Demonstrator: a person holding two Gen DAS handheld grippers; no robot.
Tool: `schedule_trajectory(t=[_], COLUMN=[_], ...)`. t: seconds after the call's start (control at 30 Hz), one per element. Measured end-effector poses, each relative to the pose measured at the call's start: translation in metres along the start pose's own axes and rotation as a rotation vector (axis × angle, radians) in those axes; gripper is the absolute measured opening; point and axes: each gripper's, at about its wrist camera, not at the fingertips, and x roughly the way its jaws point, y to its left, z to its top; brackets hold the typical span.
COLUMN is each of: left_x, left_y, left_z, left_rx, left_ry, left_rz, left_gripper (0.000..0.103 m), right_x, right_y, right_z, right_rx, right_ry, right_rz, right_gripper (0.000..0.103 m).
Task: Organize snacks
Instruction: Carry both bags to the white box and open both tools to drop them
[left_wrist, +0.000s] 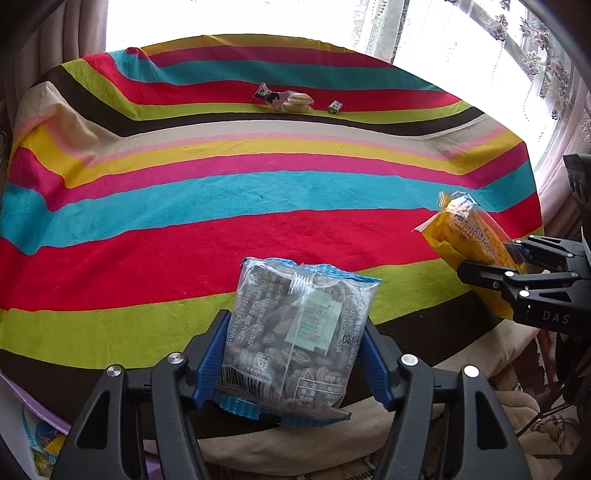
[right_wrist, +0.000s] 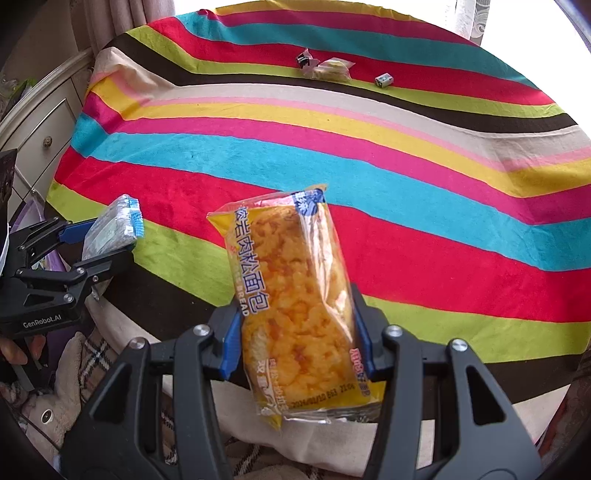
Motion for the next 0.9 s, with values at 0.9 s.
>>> schedule_trajectory(t=[0.9], left_x=[-0.044], left_y=[0.006], left_z=[-0.009], left_rx=[-0.020], left_ry=[-0.079], left_rz=[0.029], left_gripper=[0.065], right_x=[-0.034], right_y=[0.047], right_z=[0.003], right_rx=[-0.135], right_ry=[-0.075], right_rz=[0.044], right_gripper=[0.052])
